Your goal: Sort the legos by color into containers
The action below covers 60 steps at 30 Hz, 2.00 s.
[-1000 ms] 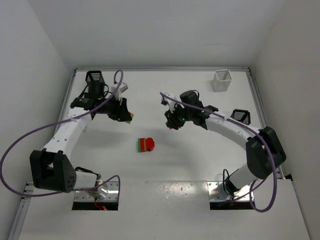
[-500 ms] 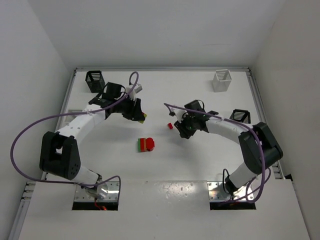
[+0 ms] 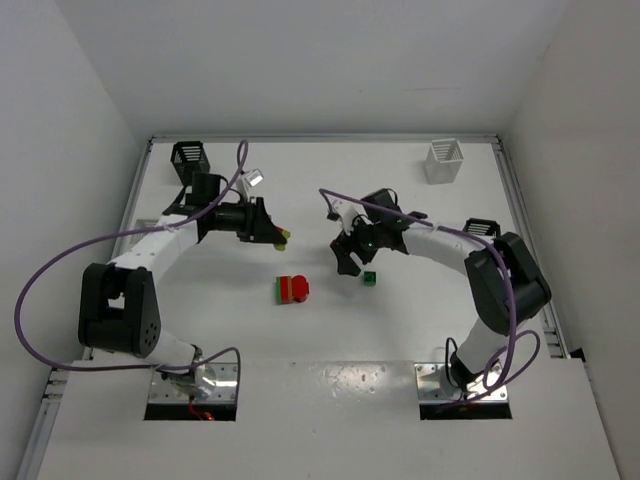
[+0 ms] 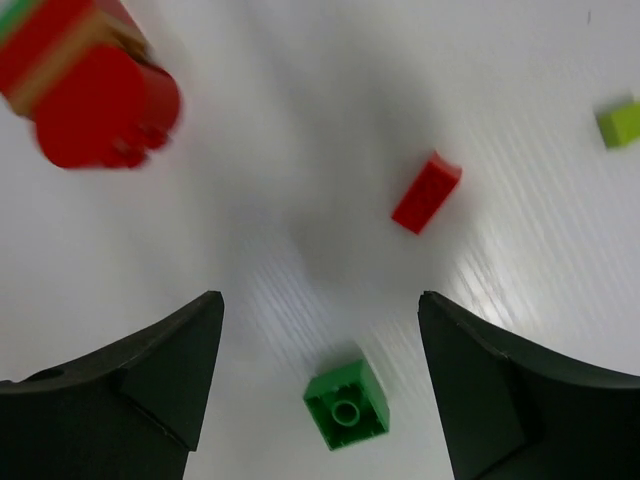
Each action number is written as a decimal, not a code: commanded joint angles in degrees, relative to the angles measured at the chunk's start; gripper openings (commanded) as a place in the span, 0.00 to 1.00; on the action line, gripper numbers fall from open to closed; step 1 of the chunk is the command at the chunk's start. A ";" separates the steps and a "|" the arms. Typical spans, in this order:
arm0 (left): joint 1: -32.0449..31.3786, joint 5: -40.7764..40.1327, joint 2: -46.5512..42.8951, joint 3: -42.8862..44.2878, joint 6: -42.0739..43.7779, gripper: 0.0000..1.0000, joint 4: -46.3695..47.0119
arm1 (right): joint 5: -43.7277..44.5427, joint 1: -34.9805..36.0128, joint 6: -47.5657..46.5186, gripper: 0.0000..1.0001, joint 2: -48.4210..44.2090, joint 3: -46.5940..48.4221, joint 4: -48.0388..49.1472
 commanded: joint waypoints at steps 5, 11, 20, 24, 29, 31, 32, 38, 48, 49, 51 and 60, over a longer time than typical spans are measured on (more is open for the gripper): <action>0.52 10.67 -3.16 -5.70 -6.68 0.12 7.59 | -21.44 0.87 11.07 0.80 -0.32 13.62 1.87; 1.22 15.94 -5.88 -9.31 -7.39 0.12 12.95 | -36.39 0.26 35.06 0.81 3.47 16.10 18.00; 3.94 13.66 -10.37 -13.96 -12.03 0.03 18.37 | -41.89 0.26 46.60 0.79 2.60 9.16 29.03; 6.93 12.26 -9.58 -14.58 -23.27 0.01 22.00 | -29.43 0.79 31.28 0.79 -0.31 9.32 16.69; 8.95 8.92 -7.21 -12.57 -29.36 0.04 20.70 | -12.19 0.79 16.67 0.79 -0.31 12.39 6.30; 8.96 8.21 -7.21 -12.56 -29.37 0.07 18.68 | -7.43 0.79 8.34 0.81 -1.53 13.28 3.11; 8.96 7.52 -7.21 -12.56 -29.98 0.07 18.15 | -7.42 0.18 5.24 0.82 -3.45 11.98 3.80; 9.48 6.81 -9.23 -13.88 -31.12 0.07 18.84 | -14.43 0.17 -2.80 0.97 -12.09 5.47 13.70; 8.43 10.15 -9.76 -14.50 -33.23 0.07 20.95 | -30.61 3.86 -2.52 1.00 -5.24 6.69 25.43; 7.91 10.93 -9.76 -15.19 -33.23 0.07 21.82 | -31.14 3.86 -3.31 1.00 -5.23 7.30 26.21; 7.38 11.90 -9.76 -15.20 -34.02 0.07 22.44 | -31.84 4.91 -5.60 1.00 -3.83 7.31 28.05; 4.21 11.90 -9.14 -15.20 -34.02 0.07 22.45 | -29.57 8.16 -6.31 1.00 0.12 11.87 28.59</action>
